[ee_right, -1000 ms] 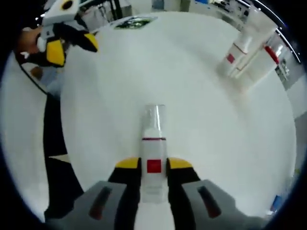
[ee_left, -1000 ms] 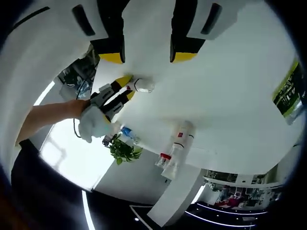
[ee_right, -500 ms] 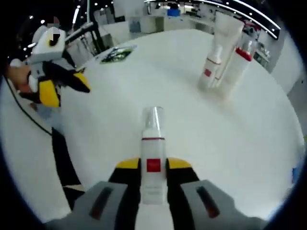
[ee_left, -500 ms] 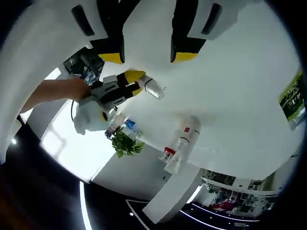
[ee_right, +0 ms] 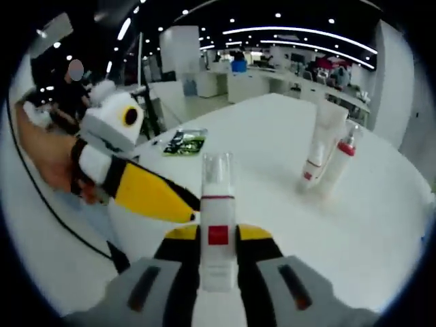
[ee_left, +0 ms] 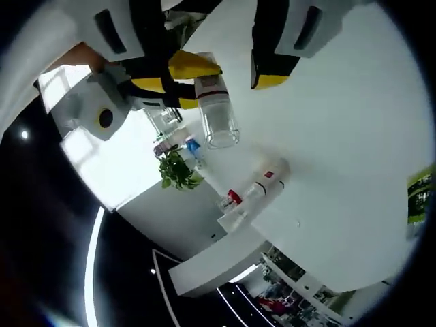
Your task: Arrange the skincare products in the storage area until every visible bottle or jar stands upright without overlapping.
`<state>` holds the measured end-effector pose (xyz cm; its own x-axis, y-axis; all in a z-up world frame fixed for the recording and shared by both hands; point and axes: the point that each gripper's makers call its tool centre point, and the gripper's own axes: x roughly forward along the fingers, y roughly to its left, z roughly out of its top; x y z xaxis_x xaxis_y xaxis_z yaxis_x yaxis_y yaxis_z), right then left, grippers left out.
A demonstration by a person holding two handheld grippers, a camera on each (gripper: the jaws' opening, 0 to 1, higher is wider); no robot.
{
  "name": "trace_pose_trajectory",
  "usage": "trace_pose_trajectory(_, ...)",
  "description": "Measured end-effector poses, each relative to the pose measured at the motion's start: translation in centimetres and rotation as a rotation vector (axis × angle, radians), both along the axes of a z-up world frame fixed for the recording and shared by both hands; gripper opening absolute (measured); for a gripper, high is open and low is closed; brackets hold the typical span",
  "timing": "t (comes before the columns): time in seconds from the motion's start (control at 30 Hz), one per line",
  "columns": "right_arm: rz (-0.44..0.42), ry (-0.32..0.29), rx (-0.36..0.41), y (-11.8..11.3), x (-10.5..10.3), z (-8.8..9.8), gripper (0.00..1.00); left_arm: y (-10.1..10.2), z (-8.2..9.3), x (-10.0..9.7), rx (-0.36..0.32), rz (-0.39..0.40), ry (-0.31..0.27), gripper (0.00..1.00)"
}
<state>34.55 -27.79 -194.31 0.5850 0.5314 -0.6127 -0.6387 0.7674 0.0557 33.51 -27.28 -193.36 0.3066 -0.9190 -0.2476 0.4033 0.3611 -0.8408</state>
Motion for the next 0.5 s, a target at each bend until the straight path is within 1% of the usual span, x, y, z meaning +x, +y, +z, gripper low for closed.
trace_pose_trajectory(0.07, 0.005, -0.027, 0.003, 0.6, 0.1, 0.9, 0.18, -0.2, 0.7, 0.1, -0.025, 0.01, 0.0, 0.41)
trace_pose_trajectory(0.13, 0.008, -0.035, 0.008, 0.8, 0.1, 1.2, 0.18, -0.3, 0.9, 0.2, -0.033, 0.016, 0.006, 0.37)
trace_pose_trajectory(0.17, 0.02, -0.057, 0.009, 1.3, 0.2, 1.8, 0.18, -0.3, 1.3, 0.5, -0.057, 0.035, 0.009, 0.33)
trace_pose_trajectory(0.27, 0.031, -0.078, -0.011, 1.7, 0.2, 2.2, 0.18, -0.2, 1.9, 0.9, -0.068, 0.046, -0.011, 0.24)
trace_pose_trajectory(0.33, 0.027, -0.097, -0.011, 1.9, 0.3, 2.5, 0.18, -0.1, 2.2, 1.1, -0.066, 0.054, -0.028, 0.22)
trace_pose_trajectory(0.4, 0.024, -0.098, -0.011, 1.9, 0.4, 2.6, 0.18, -0.1, 2.3, 1.2, -0.068, 0.053, -0.025, 0.22)
trace_pose_trajectory(0.5, 0.026, -0.106, -0.007, 2.0, 0.4, 2.6, 0.18, 0.1, 2.5, 1.1, -0.061, 0.052, -0.05, 0.21)
